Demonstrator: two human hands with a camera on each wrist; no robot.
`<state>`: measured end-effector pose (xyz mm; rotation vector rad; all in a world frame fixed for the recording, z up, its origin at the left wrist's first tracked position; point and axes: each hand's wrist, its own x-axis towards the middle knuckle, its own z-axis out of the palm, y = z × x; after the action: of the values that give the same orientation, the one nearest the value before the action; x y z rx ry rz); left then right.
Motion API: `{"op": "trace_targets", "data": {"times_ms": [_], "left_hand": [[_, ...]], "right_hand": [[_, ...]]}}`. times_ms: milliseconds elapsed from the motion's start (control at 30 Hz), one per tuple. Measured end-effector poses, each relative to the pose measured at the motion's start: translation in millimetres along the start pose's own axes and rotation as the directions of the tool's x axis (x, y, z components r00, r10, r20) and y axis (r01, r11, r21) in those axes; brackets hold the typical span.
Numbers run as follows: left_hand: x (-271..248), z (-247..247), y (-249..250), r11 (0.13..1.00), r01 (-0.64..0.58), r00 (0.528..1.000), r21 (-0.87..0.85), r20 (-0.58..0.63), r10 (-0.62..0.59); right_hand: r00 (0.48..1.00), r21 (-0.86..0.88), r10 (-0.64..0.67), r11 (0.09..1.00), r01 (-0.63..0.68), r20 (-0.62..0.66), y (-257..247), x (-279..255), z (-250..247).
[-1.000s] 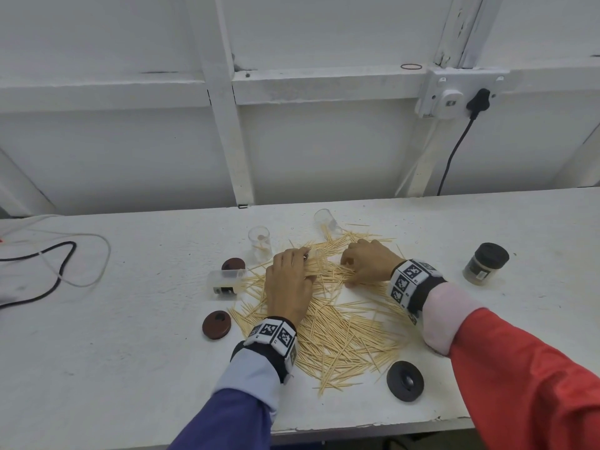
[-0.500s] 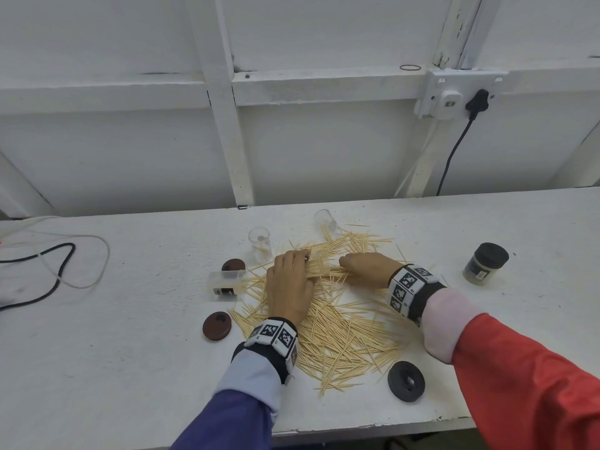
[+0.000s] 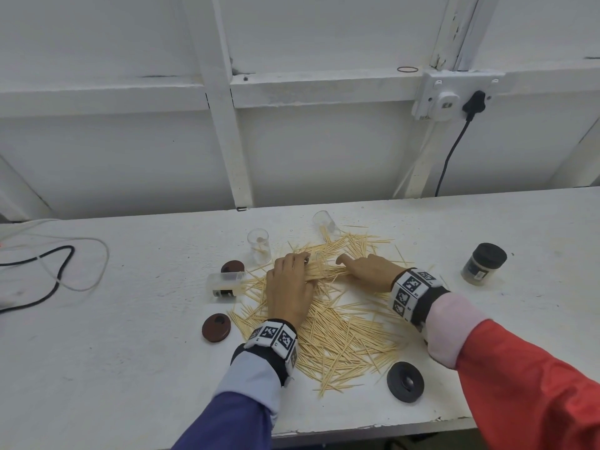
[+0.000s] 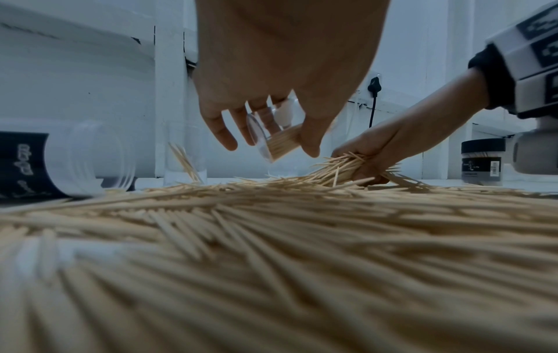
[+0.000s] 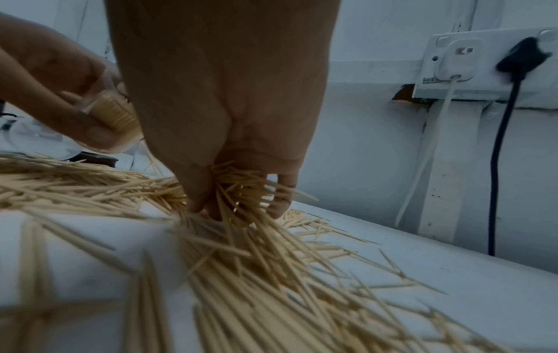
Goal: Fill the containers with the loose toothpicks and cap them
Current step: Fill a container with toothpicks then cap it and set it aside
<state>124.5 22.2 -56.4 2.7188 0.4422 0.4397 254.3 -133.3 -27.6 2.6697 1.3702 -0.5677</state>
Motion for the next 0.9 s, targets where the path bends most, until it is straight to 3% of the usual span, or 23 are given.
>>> {"op": "trace_targets", "data": {"times_ms": [267, 500, 900], "left_hand": [[0, 1, 1, 1.000, 0.008, 1.000, -0.006, 0.003, -0.008], [0, 1, 0, 0.999, 0.044, 0.999, -0.020, -0.030, -0.045], [0, -1, 0, 0.995, 0.097, 0.995, -0.018, -0.037, -0.097]], "right_hand": [[0.997, -0.009, 0.075, 0.997, -0.076, -0.014, 4, 1, 1], [0.998, 0.248, 0.040, 0.968, -0.029, -0.039, 5, 2, -8], [0.995, 0.485, 0.018, 0.874, 0.033, -0.100, 12, -15, -27]]}}
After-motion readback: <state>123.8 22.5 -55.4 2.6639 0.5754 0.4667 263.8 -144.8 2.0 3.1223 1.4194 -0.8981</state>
